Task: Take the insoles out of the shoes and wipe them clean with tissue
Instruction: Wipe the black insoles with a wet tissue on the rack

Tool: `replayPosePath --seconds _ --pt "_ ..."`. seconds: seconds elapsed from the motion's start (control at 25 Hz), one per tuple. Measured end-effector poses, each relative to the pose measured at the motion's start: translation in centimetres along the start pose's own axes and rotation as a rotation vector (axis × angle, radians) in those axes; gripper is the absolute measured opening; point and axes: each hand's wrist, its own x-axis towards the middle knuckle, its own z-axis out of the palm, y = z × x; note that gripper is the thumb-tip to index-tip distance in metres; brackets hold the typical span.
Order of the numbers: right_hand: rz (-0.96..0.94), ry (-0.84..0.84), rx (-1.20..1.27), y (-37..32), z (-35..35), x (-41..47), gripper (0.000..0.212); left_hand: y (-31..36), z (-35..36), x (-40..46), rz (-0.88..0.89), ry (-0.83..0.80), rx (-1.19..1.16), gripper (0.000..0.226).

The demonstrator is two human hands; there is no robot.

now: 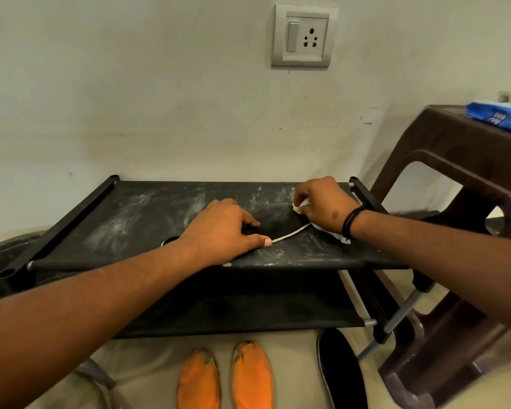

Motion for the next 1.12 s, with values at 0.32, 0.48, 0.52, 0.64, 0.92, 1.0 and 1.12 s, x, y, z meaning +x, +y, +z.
replayPosePath --seconds 0.32,0.48,0.52,0.64,0.92,1.0,1.12 --pt "-0.020 -0.187 -0.191 -0.4 -1.3 0.3 0.023 0.4 -0.2 -0.2 -0.010 -0.008 -0.009 0.072" --pt "-0.069 -0.151 -0.241 -0.6 -0.8 0.9 0.027 0.5 -0.4 -0.3 -0.009 -0.002 0.001 0.062" --pt "-0.086 -0.171 -0.217 -0.6 -0.9 0.9 0.027 0.5 -0.4 -0.3 -0.006 -0.001 -0.002 0.062" --pt "-0.087 -0.267 -0.123 -0.2 -2.2 0.8 0.022 0.4 -0.2 -0.3 0.004 0.005 -0.001 0.061" --pt "-0.079 -0.216 -0.151 -0.1 -1.8 0.3 0.017 0.1 -0.1 -0.1 -0.002 -0.001 0.003 0.073" --pt "-0.088 -0.276 -0.150 0.2 -2.6 -0.1 0.015 0.1 -0.1 -0.2 0.000 0.013 -0.003 0.065" --pt "-0.116 -0.328 -0.148 0.2 -3.1 -1.0 0.013 0.2 -0.1 -0.2 0.007 0.017 -0.010 0.062"
